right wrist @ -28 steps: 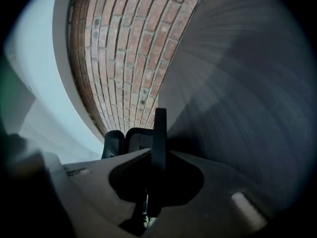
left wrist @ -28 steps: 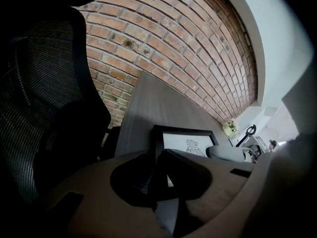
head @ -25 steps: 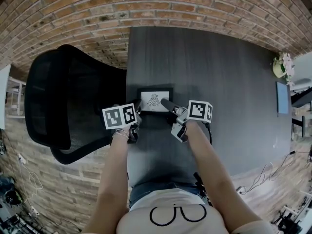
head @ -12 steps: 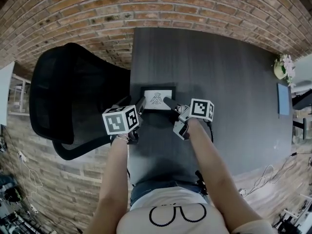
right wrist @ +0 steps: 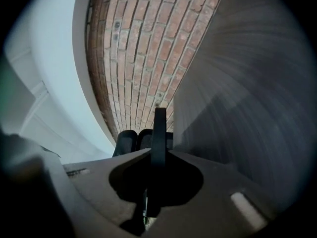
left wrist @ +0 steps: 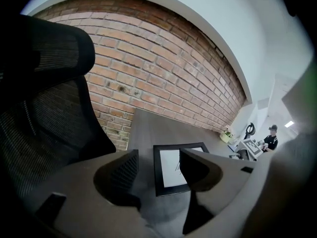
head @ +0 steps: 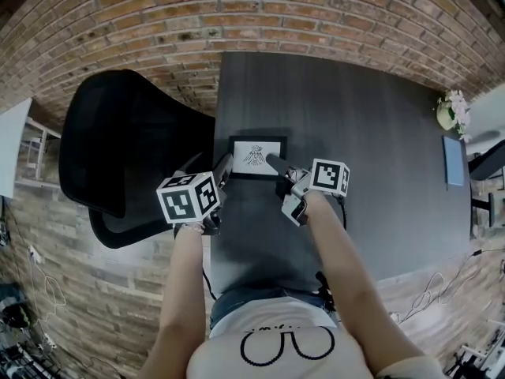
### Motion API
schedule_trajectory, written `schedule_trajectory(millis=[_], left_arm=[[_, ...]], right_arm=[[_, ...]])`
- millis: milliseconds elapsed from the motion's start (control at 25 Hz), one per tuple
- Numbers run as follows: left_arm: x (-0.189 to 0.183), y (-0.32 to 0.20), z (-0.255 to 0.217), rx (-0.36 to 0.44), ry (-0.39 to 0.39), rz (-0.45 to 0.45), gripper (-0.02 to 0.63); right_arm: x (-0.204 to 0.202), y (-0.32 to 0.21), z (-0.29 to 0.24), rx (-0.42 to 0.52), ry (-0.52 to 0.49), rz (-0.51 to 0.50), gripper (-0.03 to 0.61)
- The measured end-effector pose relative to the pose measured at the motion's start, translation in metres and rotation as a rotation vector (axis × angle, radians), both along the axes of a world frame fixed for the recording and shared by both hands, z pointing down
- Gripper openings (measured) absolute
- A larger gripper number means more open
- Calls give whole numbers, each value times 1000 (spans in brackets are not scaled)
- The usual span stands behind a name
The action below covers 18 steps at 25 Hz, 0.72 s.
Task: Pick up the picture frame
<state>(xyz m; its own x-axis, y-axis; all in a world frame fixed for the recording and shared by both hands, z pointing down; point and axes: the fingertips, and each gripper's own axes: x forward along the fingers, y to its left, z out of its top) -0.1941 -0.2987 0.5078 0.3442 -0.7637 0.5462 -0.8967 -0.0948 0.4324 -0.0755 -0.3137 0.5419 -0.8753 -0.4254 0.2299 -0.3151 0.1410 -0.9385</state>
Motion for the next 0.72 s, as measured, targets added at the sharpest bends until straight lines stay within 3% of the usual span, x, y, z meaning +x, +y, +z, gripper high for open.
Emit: schedule_trajectory(millis=[280, 600, 720], left_arm=[[3, 22, -45, 109, -32, 27, 253], [4, 41, -93, 257, -47, 8, 247], [5, 46, -111, 313, -62, 3, 238]], right_arm=[[13, 18, -45, 115, 11, 28, 20], [18, 37, -104, 244, -53, 28, 20], [23, 43, -128, 337, -49, 30, 20]])
